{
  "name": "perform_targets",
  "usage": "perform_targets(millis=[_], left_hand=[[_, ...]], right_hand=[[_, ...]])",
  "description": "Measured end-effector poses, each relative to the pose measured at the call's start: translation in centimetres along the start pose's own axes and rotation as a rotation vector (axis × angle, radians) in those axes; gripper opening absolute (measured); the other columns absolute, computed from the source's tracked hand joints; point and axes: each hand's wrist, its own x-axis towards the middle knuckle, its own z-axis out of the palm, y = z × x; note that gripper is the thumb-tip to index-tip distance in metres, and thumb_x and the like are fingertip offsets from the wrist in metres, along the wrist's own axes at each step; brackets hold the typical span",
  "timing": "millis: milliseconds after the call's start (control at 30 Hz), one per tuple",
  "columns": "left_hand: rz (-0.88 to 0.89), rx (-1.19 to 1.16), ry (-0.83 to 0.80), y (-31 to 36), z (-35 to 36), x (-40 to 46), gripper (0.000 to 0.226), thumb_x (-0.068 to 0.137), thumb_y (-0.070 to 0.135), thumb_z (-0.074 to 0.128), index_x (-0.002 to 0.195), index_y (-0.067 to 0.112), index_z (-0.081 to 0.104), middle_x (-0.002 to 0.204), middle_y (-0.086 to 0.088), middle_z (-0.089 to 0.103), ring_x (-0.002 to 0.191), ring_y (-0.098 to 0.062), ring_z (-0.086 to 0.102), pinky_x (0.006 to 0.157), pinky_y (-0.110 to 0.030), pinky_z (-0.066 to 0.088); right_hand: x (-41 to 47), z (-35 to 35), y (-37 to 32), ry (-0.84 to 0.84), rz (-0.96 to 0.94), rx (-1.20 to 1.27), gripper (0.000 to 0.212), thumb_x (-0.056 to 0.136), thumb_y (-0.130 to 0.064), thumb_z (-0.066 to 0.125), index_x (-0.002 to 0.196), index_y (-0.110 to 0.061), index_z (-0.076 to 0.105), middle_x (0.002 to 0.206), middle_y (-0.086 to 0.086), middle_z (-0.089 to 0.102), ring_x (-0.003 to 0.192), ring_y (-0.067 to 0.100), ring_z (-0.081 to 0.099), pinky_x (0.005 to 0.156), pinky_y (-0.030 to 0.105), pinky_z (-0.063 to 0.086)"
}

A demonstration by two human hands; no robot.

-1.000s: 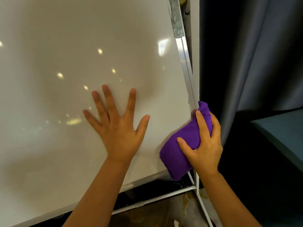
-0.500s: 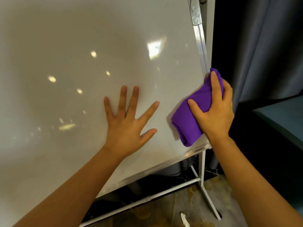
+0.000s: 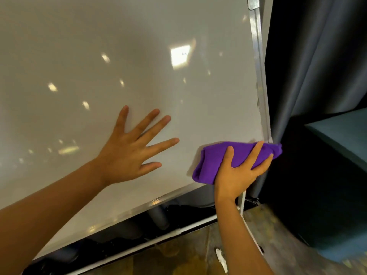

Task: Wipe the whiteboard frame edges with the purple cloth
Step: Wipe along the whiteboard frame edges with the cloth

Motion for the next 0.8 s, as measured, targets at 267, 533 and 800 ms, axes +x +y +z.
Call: perform_targets(millis=[267, 533, 800], left_hand=[[0.074, 0.048, -0.065, -5.6, 0.4, -10.6, 0.063, 0.091, 0.058, 0.033, 0.147, 0.031, 0.025, 0.157, -0.011, 0.018, 0.143, -0.029, 0.019, 0.107, -0.068, 0.007], [0.101, 0.073, -0.016, -9.0, 0.4, -15.3, 0.065, 0.09, 0.061, 0.034, 0.147, 0.03, 0.027, 0.156, -0.009, 0.02, 0.143, -0.03, 0.02, 0.108, -0.068, 0.004], [0.118, 0.075, -0.051, -11.7, 0.1, -19.6, 0.068, 0.089, 0.062, 0.035, 0.148, 0.03, 0.024, 0.156, -0.01, 0.021, 0.143, -0.03, 0.018, 0.107, -0.069, 0.008]], right_hand=[[-9.3, 3.1, -2.6, -0.009, 0.071, 0.092, 0.078, 0.075, -0.041, 0.071, 0.141, -0.024, 0.036, 0.155, 0.008, 0.012, 0.136, 0.022, 0.023, 0.095, 0.013, 0.014], [-17.6, 4.9, -4.4, -0.043, 0.09, 0.039, 0.074, 0.078, -0.048, 0.064, 0.142, -0.034, 0.03, 0.157, 0.002, 0.006, 0.131, 0.036, 0.027, 0.085, 0.029, 0.027], [-27.0, 6.3, -5.9, -0.123, 0.08, -0.012, 0.073, 0.076, -0.053, 0.054, 0.142, -0.033, 0.03, 0.156, 0.006, 0.007, 0.127, 0.039, 0.028, 0.091, 0.047, 0.041]])
